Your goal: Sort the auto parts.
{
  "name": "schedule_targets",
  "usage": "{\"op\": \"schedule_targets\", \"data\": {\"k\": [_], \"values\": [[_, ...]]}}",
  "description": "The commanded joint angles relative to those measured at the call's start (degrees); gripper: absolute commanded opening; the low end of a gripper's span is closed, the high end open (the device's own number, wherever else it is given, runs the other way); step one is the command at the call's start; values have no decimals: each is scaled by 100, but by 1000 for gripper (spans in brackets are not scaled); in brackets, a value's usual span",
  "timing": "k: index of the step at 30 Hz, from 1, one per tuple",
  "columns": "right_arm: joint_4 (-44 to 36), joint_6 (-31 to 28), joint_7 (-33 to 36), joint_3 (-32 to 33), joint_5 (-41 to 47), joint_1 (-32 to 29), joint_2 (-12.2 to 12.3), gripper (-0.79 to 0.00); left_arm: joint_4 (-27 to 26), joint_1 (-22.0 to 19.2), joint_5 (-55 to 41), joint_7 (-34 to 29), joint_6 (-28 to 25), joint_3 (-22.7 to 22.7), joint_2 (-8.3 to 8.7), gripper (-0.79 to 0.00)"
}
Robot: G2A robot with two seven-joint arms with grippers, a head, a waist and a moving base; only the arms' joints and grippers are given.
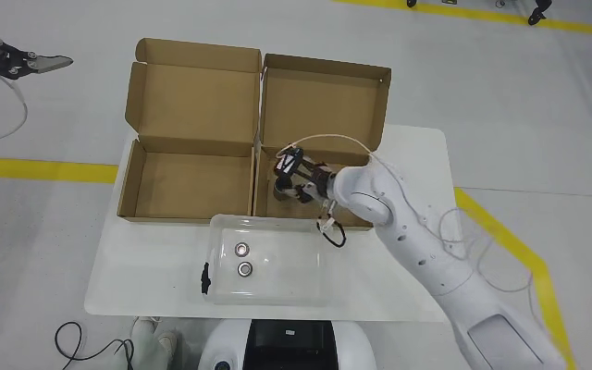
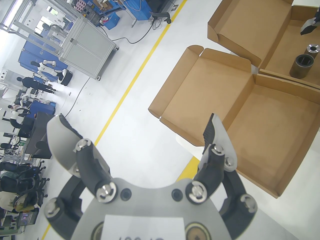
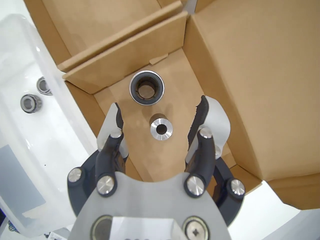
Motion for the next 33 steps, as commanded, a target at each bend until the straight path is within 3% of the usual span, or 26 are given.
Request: {"op": "schedule_targets", "data": {"k": [1,8,15,33], "values": [[-359,-121,-77,74,-45,-132,40,-243,0,0,0,0,0,0,0,0],[-1121,-626,-545,90,-35,-487,107,-234,0,0,0,0,0,0,0,0],[-1279,-893,-850,-211,-176,-726,105,-231,0,0,0,0,0,0,0,0],[-902,-338,-753,-1286,-642,-911,-128,-308,0,0,0,0,0,0,0,0]]}}
